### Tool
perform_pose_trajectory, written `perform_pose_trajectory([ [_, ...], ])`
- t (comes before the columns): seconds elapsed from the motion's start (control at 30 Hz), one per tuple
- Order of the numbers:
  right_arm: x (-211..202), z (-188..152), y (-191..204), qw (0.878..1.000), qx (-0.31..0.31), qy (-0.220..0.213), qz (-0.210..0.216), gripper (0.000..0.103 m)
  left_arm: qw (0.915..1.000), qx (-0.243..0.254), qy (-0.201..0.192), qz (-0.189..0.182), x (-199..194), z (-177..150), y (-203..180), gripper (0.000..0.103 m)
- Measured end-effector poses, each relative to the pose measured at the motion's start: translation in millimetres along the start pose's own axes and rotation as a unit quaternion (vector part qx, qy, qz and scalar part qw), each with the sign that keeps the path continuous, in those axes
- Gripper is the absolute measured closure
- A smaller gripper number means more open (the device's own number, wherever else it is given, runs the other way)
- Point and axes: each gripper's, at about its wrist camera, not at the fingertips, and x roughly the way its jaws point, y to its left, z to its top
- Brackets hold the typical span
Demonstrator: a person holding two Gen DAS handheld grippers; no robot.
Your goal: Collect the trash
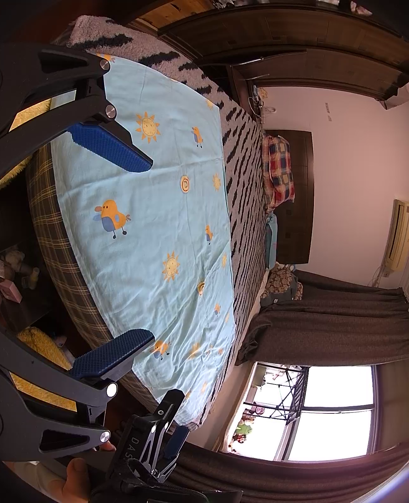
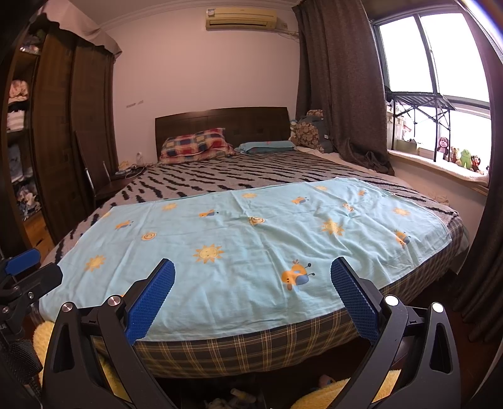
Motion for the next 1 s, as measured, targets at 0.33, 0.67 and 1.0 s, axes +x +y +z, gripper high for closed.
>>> perform_pose_trajectory([
  [0.33,-0.1,0.1,-0.9,1.0,0.001,0.0,-0.001,0.003,1.0,-0.006,-0.002,0.005,-2.4,0.2,2.1,0.008],
  [0.67,0.2,-2.3,0.7,1.0,0.001,0.002,-0.003,0.003,0.9999,-0.015,-0.001,0.007,0.2,-0.1,3.3,0.008],
  [1.0,1.5,-3.1,1.9,1.0,0.004,0.004,-0.004,0.003,0.9997,0.0,-0.013,0.019,-1.1,-2.2,-3.5,0.008],
])
